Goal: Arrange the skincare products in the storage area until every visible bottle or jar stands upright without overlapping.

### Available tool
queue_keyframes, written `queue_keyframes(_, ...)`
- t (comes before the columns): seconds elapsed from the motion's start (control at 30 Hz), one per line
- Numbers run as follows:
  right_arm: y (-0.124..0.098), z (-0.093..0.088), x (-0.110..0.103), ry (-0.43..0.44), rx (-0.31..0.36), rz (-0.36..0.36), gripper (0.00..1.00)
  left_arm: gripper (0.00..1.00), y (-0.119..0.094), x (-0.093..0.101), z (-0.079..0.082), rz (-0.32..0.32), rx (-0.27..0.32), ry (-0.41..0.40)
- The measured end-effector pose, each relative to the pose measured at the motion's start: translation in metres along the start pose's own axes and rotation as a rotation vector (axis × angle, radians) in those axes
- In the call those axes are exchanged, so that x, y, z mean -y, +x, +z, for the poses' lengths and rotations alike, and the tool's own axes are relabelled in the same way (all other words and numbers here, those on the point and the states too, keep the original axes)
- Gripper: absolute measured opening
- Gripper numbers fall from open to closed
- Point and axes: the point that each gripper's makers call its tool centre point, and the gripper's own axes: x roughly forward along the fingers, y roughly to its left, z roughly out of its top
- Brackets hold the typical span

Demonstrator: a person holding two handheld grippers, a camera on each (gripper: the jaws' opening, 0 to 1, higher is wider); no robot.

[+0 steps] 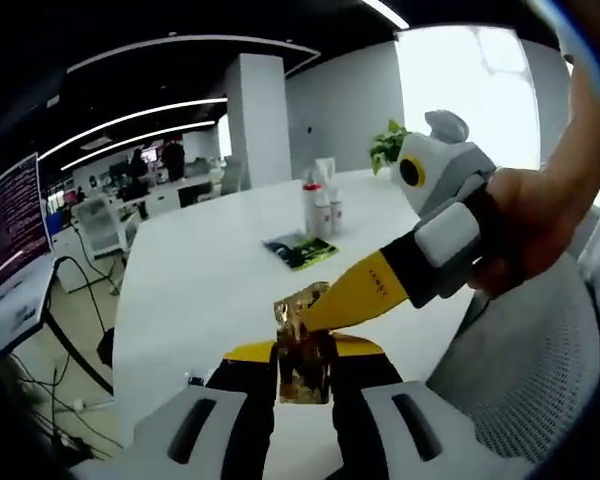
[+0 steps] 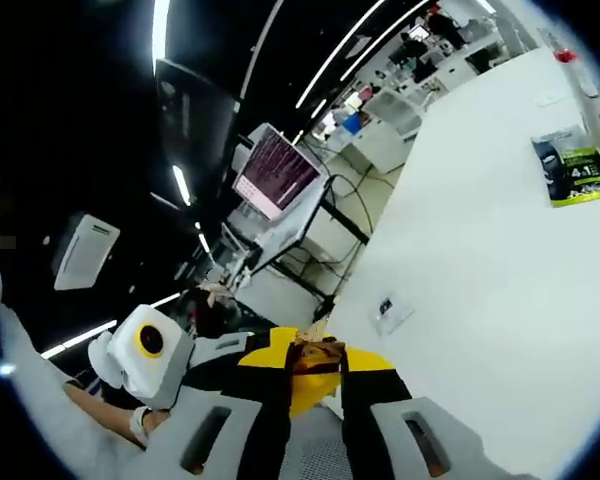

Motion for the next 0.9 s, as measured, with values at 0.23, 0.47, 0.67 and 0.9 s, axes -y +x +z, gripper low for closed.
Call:
queue_keyframes(0.23,-0.01,0.011,0.014,0.017,0.046,-0.025,0.12,0.22,0.0,0.001,-0.002,-0.004,-0.011,-0.004)
queue_keyframes(0.47,-0.019,0.021,0.02,-0.013,0.054,-0.027,0.13,0.22,0.0,0.001,-0.003,-0.012,-0.014,-0.021)
queue_keyframes(0.67,-0.03,0.022,0.027,-0.148,0.01,-0.017,0.0,0.24,-0.001,0.003,0.001,-0.024,0.003,-0.048)
queue_keyframes(0.9,-0.032,0.009,0.068,-0.239,-0.127,-0.171,0.0,0.2,0.003,0.004,-0.019,-0.018,-0.099,-0.029)
